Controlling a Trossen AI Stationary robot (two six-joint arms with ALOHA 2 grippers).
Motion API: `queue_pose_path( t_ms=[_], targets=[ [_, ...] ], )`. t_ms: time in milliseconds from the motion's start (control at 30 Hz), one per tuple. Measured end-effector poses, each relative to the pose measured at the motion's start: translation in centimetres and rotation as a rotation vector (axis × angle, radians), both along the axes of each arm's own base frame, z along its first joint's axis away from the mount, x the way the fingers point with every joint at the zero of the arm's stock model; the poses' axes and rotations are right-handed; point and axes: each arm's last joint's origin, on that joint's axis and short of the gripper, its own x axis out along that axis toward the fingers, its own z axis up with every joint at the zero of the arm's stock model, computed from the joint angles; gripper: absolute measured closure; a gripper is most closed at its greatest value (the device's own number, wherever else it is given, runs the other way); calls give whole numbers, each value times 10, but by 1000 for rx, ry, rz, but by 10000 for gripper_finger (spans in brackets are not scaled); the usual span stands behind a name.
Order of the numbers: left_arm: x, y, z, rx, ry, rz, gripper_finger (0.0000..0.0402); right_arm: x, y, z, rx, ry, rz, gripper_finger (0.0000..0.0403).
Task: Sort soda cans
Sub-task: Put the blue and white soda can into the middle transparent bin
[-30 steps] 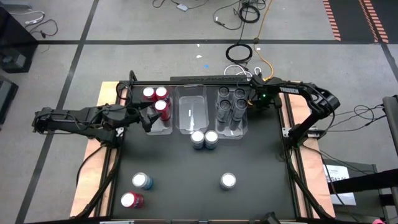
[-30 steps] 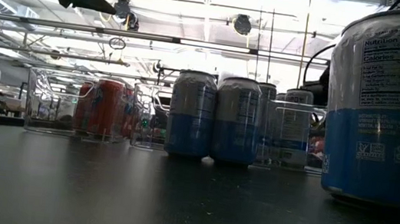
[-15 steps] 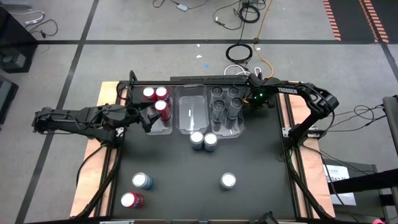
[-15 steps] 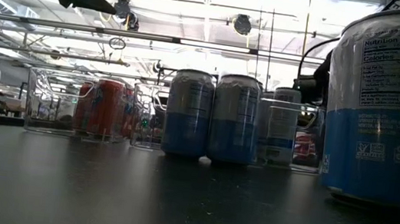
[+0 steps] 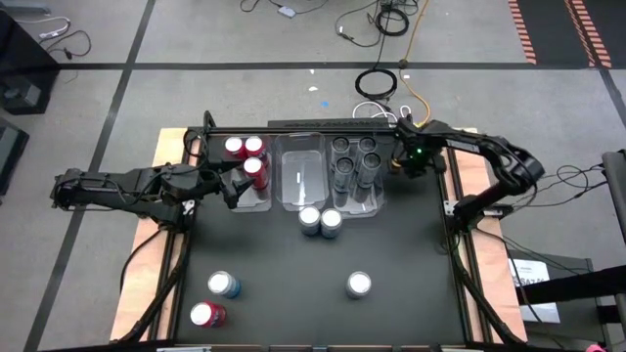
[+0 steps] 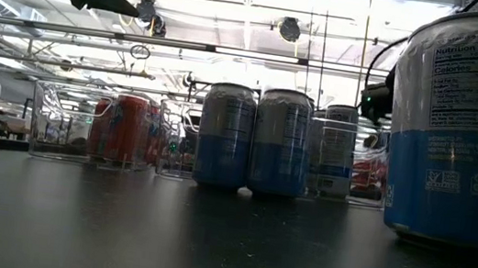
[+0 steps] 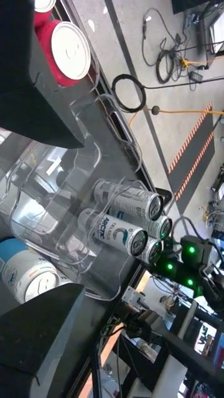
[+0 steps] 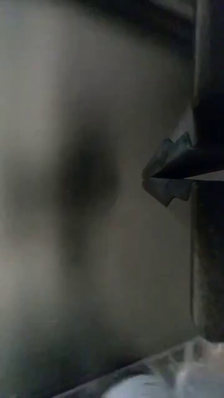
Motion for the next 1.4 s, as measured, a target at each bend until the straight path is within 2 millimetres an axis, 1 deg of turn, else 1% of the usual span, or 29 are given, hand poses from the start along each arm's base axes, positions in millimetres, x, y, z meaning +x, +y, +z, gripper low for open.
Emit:
queue_pose_path(
  t_ms=[133, 300, 467, 533, 633, 733, 900, 1000, 1100, 1167, 1233, 1400],
  targets=[
    [0, 0, 0, -1, 3, 0, 20, -12, 18, 24, 9, 10, -12, 403],
    [1, 2, -1, -11, 6, -7, 20, -30, 55, 64, -52, -60, -27, 403],
    [5, 8, -4, -42, 29, -30, 20, -44, 100, 97, -139, -280, -62, 403],
    [8, 11, -5, -40, 43, -39, 20, -48, 117, 106, -152, -366, -81, 403],
    [14, 14, -5, 20, 61, -87, 20, -48, 137, 114, -168, -457, -99, 403],
    [18, 14, -3, 58, 45, -106, 20, -39, 151, 117, -185, -513, -107, 403],
    [21, 15, 2, 145, 32, -129, 20, 4, 178, 113, -219, -607, -27, 403],
    [21, 17, 4, 163, 34, -123, 20, 30, 199, 106, -208, -646, 24, 403],
    [23, 18, 7, 153, 64, -129, 20, 51, 220, 95, -170, -665, 74, 403],
    [25, 20, 9, 140, 97, -147, 20, 58, 231, 89, -145, -664, 86, 403],
    [28, 21, 10, 123, 146, -175, 20, 61, 242, 85, -115, -657, 74, 403],
    [45, 23, 16, 71, 277, -210, 20, 57, 263, 79, -52, -628, 52, 403]
  ],
)
